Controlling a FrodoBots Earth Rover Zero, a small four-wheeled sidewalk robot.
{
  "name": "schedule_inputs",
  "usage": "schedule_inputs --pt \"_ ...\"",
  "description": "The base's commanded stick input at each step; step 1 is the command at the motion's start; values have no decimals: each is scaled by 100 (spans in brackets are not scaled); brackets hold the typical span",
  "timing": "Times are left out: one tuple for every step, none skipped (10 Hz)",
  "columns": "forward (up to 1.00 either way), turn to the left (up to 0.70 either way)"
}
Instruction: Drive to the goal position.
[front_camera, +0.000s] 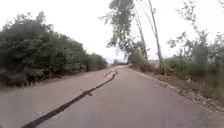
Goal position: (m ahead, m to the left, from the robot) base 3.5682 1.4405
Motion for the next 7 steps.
schedule_inputs --pt "100 0" --pt "100 0" --pt "100 0" --pt "100 0" --pt "100 0" --pt "100 0" --pt "100 0"
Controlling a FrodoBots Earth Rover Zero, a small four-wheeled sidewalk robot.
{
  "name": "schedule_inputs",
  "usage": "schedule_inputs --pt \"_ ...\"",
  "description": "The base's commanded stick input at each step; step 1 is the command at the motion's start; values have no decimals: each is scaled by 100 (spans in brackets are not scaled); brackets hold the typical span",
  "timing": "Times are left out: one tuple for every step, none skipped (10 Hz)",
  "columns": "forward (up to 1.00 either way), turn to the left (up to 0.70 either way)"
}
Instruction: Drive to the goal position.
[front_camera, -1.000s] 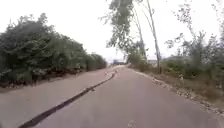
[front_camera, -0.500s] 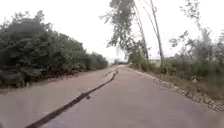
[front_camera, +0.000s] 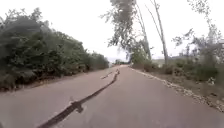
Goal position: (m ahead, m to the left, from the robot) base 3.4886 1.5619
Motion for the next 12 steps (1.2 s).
schedule_inputs --pt "100 0" --pt "100 0" --pt "100 0" --pt "100 0" --pt "100 0" --pt "100 0" --pt "100 0" --pt "100 0" --pt "100 0" --pt "100 -19" --pt "56 -60" --pt "1 -99"
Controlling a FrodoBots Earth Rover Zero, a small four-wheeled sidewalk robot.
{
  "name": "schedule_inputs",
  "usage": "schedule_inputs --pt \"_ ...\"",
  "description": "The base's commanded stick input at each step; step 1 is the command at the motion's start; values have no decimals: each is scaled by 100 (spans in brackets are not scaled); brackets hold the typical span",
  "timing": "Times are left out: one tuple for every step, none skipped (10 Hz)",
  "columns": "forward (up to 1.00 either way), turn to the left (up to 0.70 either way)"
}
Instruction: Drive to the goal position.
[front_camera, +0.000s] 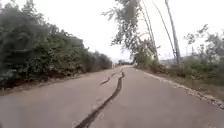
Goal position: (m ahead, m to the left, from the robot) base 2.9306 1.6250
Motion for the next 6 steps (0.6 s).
schedule_inputs --pt "49 -71" --pt "60 -64" --pt "0 -100" --pt "0 -100" --pt "0 -100" --pt "100 -40"
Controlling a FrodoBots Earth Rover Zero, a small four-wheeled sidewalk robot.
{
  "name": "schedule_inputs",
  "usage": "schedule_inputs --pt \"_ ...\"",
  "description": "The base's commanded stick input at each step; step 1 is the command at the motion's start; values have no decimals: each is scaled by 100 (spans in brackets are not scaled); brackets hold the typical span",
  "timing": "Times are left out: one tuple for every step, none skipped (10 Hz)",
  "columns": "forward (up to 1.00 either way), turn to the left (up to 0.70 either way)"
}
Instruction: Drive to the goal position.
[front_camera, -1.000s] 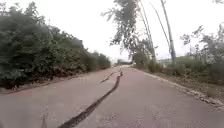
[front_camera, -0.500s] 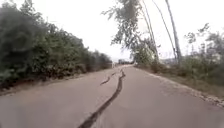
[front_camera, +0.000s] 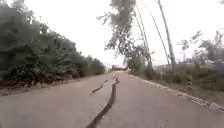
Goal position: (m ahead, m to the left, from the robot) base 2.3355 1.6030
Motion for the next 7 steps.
schedule_inputs --pt "100 -40" --pt "100 -32" --pt "100 0" --pt "100 0" --pt "100 0" --pt "100 0" --pt "100 0"
